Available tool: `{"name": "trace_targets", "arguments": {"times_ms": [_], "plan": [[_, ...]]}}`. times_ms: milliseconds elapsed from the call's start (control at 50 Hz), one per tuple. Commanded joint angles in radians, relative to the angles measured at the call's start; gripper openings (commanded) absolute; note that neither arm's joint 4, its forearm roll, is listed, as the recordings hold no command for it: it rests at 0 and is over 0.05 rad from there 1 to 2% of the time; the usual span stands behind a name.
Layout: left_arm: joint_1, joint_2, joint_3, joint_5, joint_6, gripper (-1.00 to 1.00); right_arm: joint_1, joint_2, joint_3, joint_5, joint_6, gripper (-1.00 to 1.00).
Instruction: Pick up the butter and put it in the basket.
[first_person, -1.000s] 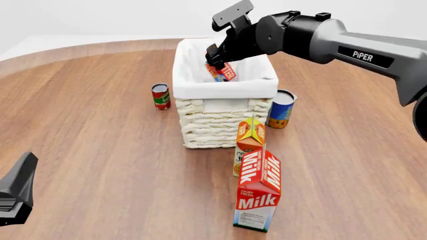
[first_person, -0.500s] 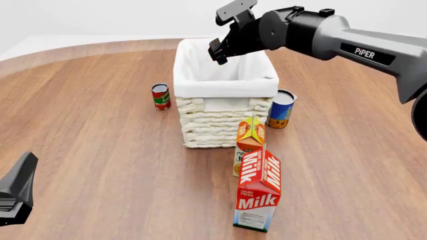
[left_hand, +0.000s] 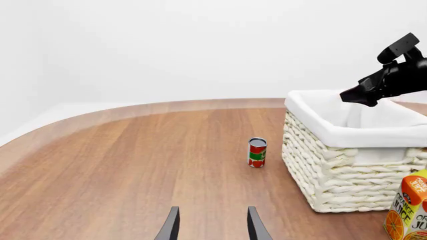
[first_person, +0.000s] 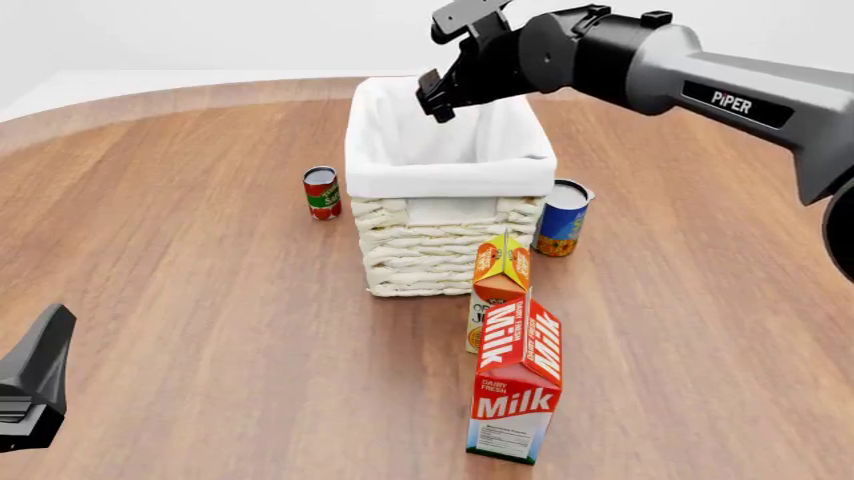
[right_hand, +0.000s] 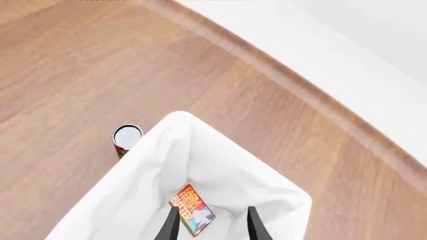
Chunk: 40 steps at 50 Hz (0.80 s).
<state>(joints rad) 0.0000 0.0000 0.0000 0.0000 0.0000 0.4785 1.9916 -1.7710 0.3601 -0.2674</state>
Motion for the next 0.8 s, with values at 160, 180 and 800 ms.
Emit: {"name": "trace_targets", "arguments": {"times_ms": [160, 180, 800], "plan": [[0.0, 0.0, 0.0, 0.0, 0.0, 1.0, 0.01, -0.009, -0.014, 0.01, -0.003, 1.0], [0.0, 0.0, 0.0, 0.0, 0.0, 1.0, 0.01, -0.01, -0.014, 0.01, -0.003, 1.0], [0.0, 0.0, 0.0, 0.0, 0.0, 1.0, 0.009, -0.044, 0.011, -0.003, -0.01, 1.0]]}}
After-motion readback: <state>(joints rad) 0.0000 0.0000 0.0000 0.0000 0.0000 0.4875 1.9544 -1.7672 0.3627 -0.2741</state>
